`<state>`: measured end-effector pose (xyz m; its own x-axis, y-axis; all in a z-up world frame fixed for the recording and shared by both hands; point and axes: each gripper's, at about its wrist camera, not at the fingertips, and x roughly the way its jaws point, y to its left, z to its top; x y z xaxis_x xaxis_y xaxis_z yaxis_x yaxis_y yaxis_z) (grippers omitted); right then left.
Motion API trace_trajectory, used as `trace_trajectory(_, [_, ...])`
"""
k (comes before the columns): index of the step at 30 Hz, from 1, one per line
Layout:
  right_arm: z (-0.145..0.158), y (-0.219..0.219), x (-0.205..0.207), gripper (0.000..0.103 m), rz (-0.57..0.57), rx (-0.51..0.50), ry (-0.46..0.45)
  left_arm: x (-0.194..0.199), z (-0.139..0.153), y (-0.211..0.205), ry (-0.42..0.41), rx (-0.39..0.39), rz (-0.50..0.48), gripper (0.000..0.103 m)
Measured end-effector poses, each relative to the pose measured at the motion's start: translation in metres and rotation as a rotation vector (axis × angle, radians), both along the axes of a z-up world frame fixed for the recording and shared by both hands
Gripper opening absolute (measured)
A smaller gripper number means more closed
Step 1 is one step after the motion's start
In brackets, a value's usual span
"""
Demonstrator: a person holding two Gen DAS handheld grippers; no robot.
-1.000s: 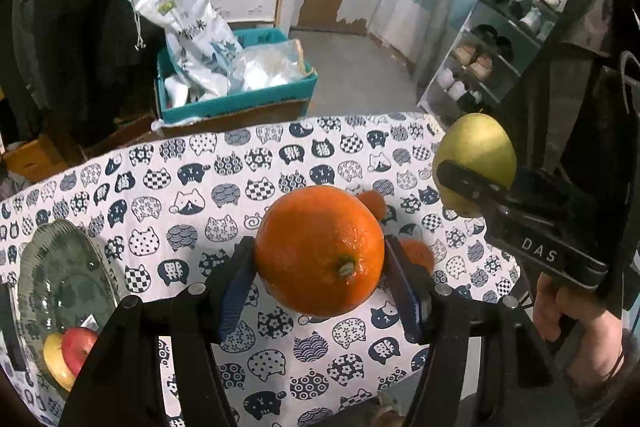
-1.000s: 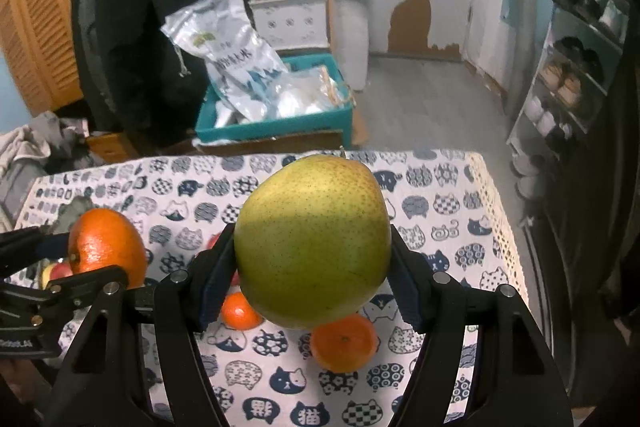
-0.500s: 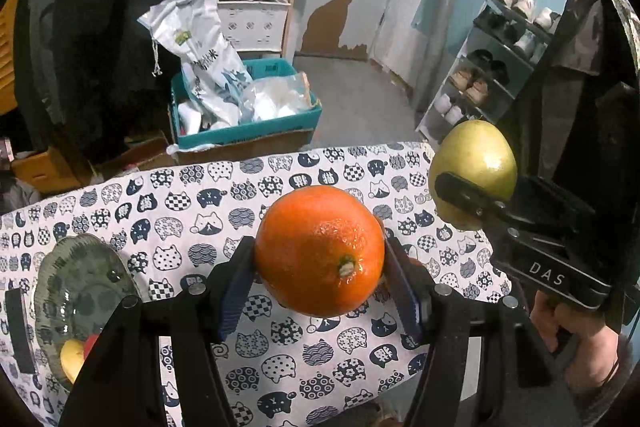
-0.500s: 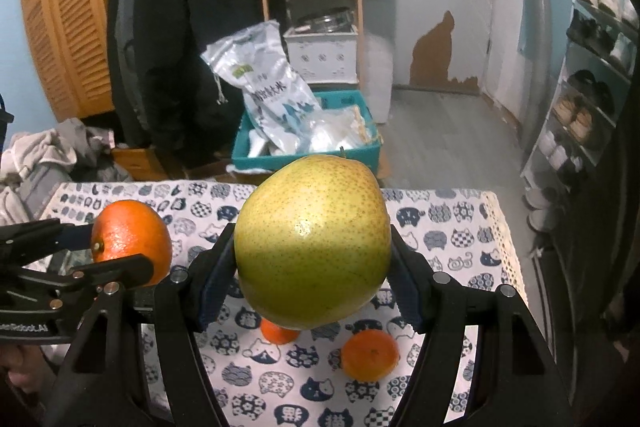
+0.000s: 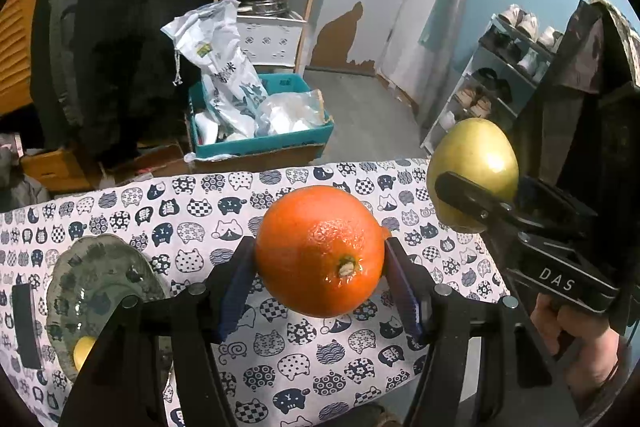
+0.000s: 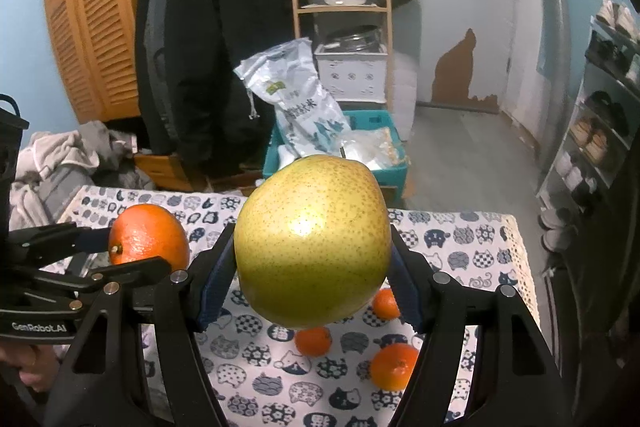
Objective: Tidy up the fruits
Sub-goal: 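Lift the orange and green pear and carry them toward the bowl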
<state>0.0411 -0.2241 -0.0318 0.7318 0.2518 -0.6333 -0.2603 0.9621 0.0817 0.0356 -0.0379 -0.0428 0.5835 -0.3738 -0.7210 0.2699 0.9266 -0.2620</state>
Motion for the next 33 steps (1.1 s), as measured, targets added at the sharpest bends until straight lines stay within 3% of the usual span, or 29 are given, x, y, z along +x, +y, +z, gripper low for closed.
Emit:
trace_trajectory(16, [0.007,0.056,0.005,0.070,0.104,-0.010,-0.010,-0.005,0.001,0.048,-0.002,-0.020,0.080,0.065])
trace_trajectory(33, [-0.001,0.133,0.017,0.070,0.229,-0.026,0.016,-0.015,-0.012,0.126,0.014,-0.040,0.214,0.065])
